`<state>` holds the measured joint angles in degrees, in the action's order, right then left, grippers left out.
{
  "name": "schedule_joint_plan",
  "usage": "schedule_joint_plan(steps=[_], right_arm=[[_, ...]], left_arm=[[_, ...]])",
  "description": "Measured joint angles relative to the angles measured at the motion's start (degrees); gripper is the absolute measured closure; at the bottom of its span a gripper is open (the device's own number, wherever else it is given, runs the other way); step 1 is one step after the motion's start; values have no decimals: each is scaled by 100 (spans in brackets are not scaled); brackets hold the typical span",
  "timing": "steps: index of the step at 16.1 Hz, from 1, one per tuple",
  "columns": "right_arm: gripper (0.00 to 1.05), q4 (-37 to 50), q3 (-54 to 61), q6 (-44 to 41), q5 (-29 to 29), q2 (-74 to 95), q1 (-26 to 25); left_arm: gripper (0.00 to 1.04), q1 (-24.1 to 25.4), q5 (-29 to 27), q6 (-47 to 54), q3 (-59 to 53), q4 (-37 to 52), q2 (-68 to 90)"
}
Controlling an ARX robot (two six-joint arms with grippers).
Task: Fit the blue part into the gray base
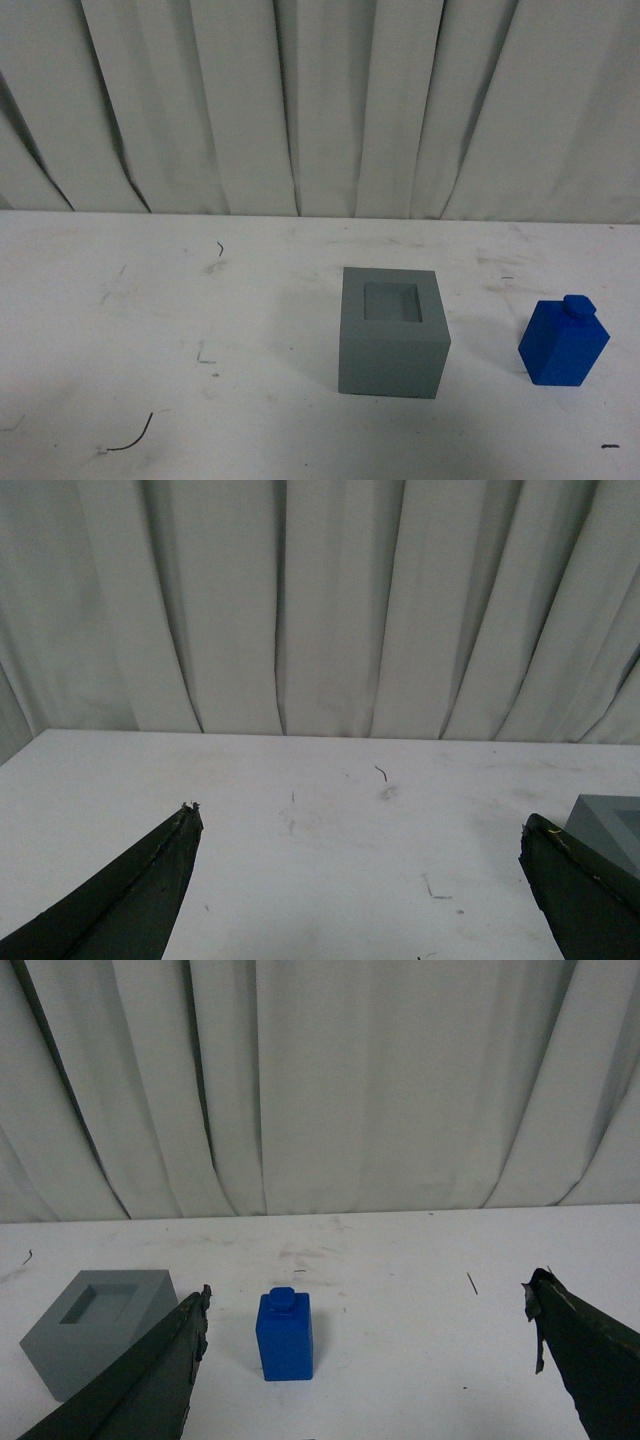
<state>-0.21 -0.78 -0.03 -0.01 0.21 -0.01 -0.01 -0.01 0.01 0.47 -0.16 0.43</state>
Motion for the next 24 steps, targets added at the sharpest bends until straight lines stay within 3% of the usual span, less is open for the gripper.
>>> schedule_joint_plan(steps=[17, 19, 21, 23, 24], right_arm=[[6, 2, 0, 0, 0, 2, 0], [6, 1034, -26, 57, -339, 708, -380], [6, 2964, -256, 153, -1165, 2717, -1403], [6, 4994, -1360, 273, -1860, 5176, -2385], [6, 5504, -2109, 275, -1917, 6295, -2498]], left_arm=[[7, 0, 0, -2, 0, 0, 0], [7, 0, 2, 0, 0, 0, 0], [7, 0, 0, -2, 0, 0, 0], [7, 0, 0, -2, 0, 0, 0], [7, 0, 0, 0, 0, 0, 0]])
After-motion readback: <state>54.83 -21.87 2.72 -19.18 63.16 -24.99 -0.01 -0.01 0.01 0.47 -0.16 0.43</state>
